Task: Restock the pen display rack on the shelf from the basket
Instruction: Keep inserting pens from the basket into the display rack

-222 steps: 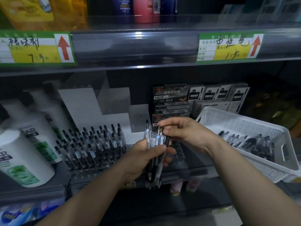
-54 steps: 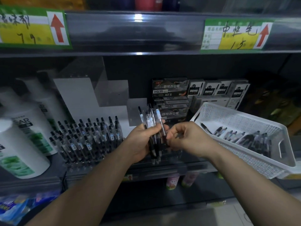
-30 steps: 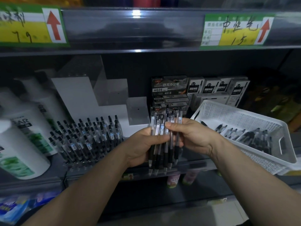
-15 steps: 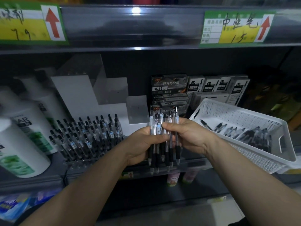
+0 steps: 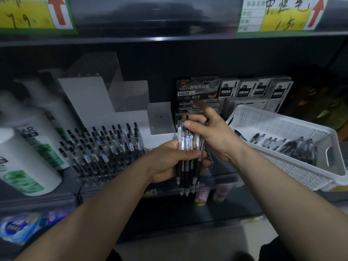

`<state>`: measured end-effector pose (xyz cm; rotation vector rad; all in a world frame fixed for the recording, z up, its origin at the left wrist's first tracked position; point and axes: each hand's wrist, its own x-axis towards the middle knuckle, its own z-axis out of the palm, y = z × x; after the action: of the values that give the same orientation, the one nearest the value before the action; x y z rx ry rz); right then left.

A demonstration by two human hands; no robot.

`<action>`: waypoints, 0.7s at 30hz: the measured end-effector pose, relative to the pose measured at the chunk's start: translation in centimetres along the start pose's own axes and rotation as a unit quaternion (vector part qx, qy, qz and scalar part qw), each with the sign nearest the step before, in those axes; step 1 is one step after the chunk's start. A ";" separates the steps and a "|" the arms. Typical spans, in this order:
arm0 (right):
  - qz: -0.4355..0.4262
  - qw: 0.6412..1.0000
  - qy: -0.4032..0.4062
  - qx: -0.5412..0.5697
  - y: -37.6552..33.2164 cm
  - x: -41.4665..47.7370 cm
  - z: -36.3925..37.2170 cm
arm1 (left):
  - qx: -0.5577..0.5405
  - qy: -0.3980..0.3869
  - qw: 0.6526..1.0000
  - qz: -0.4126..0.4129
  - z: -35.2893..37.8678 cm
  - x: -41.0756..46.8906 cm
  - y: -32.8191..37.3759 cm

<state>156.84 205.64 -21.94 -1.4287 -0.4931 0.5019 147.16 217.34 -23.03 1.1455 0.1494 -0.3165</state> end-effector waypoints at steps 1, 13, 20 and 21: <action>-0.020 1.000 0.000 -0.001 0.0 0.1 0.1 | -0.002 -0.002 1.000 -0.002 0.0 0.0 0.0; -0.067 0.994 0.008 -0.082 0.5 0.2 0.9 | 0.012 -0.004 1.000 -0.004 0.3 -0.3 -0.2; -0.049 0.993 -0.050 -0.091 0.1 0.1 0.8 | 0.008 -0.012 1.000 -0.015 0.6 -0.4 -0.2; -0.048 0.991 -0.053 -0.111 0.1 0.0 0.8 | 0.000 -0.010 1.000 -0.015 0.5 -0.4 -0.1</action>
<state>156.33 206.29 -22.02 -1.5884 -0.7172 0.4581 146.71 216.85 -22.83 1.1417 0.1497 -0.3538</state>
